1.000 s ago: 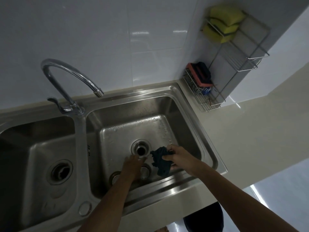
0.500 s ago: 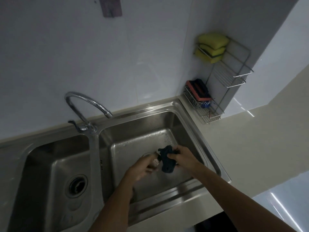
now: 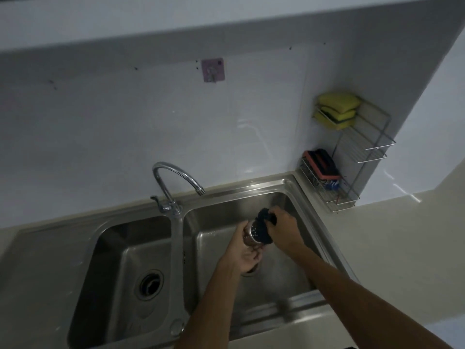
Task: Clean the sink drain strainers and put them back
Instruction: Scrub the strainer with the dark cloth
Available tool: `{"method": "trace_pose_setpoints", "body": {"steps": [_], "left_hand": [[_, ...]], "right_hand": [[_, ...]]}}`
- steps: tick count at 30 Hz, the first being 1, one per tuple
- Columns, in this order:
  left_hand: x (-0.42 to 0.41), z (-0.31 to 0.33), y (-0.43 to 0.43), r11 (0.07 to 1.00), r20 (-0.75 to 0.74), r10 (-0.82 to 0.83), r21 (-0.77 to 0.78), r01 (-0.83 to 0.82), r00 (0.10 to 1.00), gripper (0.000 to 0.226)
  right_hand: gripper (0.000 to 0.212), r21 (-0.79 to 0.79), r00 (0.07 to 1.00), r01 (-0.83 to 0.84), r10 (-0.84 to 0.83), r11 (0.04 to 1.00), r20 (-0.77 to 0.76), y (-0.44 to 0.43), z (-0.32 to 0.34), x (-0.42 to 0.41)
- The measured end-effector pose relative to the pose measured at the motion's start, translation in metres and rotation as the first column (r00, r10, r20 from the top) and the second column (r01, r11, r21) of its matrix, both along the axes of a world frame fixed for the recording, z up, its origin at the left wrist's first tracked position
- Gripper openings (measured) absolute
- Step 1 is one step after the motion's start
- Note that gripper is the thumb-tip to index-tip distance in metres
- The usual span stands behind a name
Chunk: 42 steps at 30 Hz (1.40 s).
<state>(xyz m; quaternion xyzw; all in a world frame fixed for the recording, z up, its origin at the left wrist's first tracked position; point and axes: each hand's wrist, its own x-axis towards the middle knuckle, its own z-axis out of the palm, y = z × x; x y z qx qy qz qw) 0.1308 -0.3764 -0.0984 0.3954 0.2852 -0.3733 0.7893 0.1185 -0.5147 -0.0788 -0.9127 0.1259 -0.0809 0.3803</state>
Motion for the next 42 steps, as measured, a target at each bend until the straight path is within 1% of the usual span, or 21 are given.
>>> {"method": "trace_pose_setpoints", "body": {"steps": [3,4,5,8,11,12,13,14,15,16,18,20,22,24,26,28,30,33,35,37,42], "left_hand": [[0.014,0.012,0.001,0.994,0.082,-0.012,-0.103,0.02,0.997,0.045],[0.017,0.014,0.001,0.993,0.09,-0.013,-0.118,0.023,0.996,0.046],[0.018,0.015,0.001,0.995,0.082,-0.021,-0.1,0.029,0.996,0.05],[0.018,0.017,0.002,0.996,0.125,-0.086,0.046,0.081,0.988,0.057],[0.026,0.022,0.014,0.968,0.284,-0.166,0.227,0.101,0.944,0.046],[0.03,0.021,0.019,0.937,0.389,-0.223,0.34,0.086,0.894,0.044],[0.031,0.019,0.025,0.878,0.497,-0.307,0.477,0.04,0.811,0.044],[0.031,0.017,0.032,0.796,0.581,-0.399,0.603,-0.046,0.71,0.047],[0.031,0.014,0.036,0.728,0.634,-0.477,0.673,-0.13,0.608,0.054],[0.029,0.013,0.038,0.697,0.675,-0.537,0.693,-0.183,0.507,0.061],[0.029,0.015,0.035,0.725,0.728,-0.581,0.666,-0.175,0.363,0.081],[0.028,0.019,0.032,0.697,0.71,-0.64,0.697,-0.166,0.295,0.11],[0.028,0.024,0.029,0.602,0.633,-0.732,0.774,-0.198,0.251,0.13],[0.027,0.03,0.026,0.513,0.567,-0.798,0.817,-0.264,0.204,0.133],[0.026,0.034,0.022,0.438,0.508,-0.848,0.832,-0.34,0.152,0.128],[0.024,0.037,0.021,0.427,0.503,-0.857,0.815,-0.393,0.113,0.12],[0.022,0.037,0.025,0.421,0.493,-0.868,0.797,-0.433,0.061,0.111],[0.018,0.035,0.03,0.408,0.447,-0.893,0.766,-0.496,-0.045,0.106],[0.016,0.034,0.032,0.411,0.44,-0.895,0.748,-0.52,-0.075,0.107],[0.015,0.034,0.033,0.411,0.434,-0.897,0.748,-0.521,-0.085,0.107],[0.012,0.032,0.032,0.412,0.411,-0.904,0.761,-0.502,-0.119,0.103]], "right_hand": [[0.015,-0.068,0.976,-0.186,0.192,0.98,0.106,0.027,0.004,-0.014],[0.015,-0.083,0.964,-0.207,0.217,0.975,0.15,0.031,0.004,-0.013],[0.015,-0.061,0.968,-0.176,0.184,0.983,0.171,0.029,0.007,-0.007],[0.016,0.072,0.992,0.003,-0.012,0.997,0.123,0.006,0.023,0.015],[0.018,0.008,0.982,-0.113,0.11,0.994,0.155,-0.005,0.028,0.013],[0.018,-0.033,0.971,-0.158,0.161,0.987,0.174,-0.007,0.03,0.01],[0.017,-0.052,0.966,-0.174,0.181,0.983,0.187,-0.01,0.032,0.009],[0.016,-0.052,0.96,-0.18,0.187,0.982,0.208,-0.013,0.036,0.01],[0.015,-0.059,0.953,-0.196,0.204,0.979,0.224,-0.014,0.04,0.01],[0.015,-0.084,0.943,-0.236,0.249,0.968,0.223,-0.012,0.043,0.011],[0.02,-0.13,0.909,-0.359,0.377,0.924,0.177,-0.003,0.049,0.011],[0.023,-0.186,0.894,-0.41,0.434,0.893,0.111,0.009,0.05,0.011],[0.023,-0.318,0.912,-0.373,0.407,0.872,0.046,0.014,0.049,0.014],[0.021,-0.502,0.934,-0.333,0.353,0.799,-0.057,0.018,0.048,0.016],[0.018,-0.561,0.956,-0.288,0.265,0.776,-0.126,0.025,0.051,0.015],[0.017,-0.496,0.964,-0.266,0.222,0.826,-0.148,0.031,0.053,0.018],[0.018,-0.347,0.953,-0.291,0.238,0.891,-0.188,0.029,0.055,0.025],[0.02,0.037,0.914,-0.298,0.296,0.954,-0.276,0.016,0.054,0.031],[0.02,0.337,0.898,-0.209,0.317,0.918,-0.305,0.01,0.054,0.03],[0.019,0.53,0.894,-0.092,0.305,0.843,-0.328,0.009,0.053,0.027],[0.023,0.74,0.875,0.009,0.353,0.672,-0.331,0.004,0.057,0.012]]}}
